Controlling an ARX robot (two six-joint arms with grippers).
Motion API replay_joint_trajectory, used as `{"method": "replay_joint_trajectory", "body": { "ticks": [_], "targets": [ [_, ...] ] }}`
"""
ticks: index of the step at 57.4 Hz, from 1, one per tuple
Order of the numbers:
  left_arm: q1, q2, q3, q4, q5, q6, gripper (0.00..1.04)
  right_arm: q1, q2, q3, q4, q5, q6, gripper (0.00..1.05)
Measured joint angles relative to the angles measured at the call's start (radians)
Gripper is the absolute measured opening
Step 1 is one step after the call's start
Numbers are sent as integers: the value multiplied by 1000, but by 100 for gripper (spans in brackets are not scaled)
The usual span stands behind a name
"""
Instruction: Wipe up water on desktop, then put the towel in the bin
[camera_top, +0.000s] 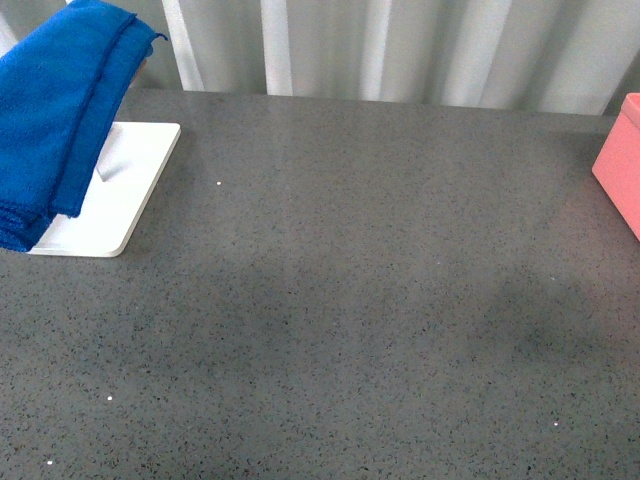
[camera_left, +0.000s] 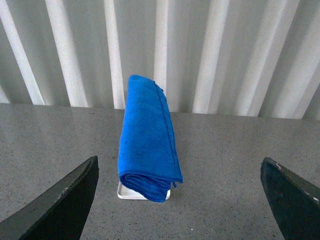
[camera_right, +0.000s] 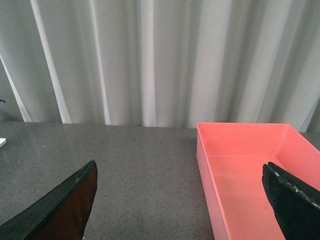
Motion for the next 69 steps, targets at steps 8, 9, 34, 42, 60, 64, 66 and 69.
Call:
{"method": "replay_joint_trajectory", "body": {
  "ticks": [8, 9, 34, 42, 60, 64, 66, 69],
  "targets": [
    [0, 0, 0, 0, 0, 0, 98, 0, 0, 0, 0, 0, 0, 98],
    [0, 0, 0, 0, 0, 0, 98, 0, 0, 0, 0, 0, 0, 98],
    [0, 0, 0, 0, 0, 0, 98, 0, 0, 0, 0, 0, 0, 98],
    [0, 0, 0, 0, 0, 0, 98, 0, 0, 0, 0, 0, 0, 98],
    [0, 0, 0, 0, 0, 0, 98, 0, 0, 0, 0, 0, 0, 98],
    [0, 0, 0, 0, 0, 0, 98, 0, 0, 0, 0, 0, 0, 98],
    [0, 0, 0, 0, 0, 0, 98, 0, 0, 0, 0, 0, 0, 98],
    [0, 0, 0, 0, 0, 0, 98, 0, 0, 0, 0, 0, 0, 98]
  ]
}}
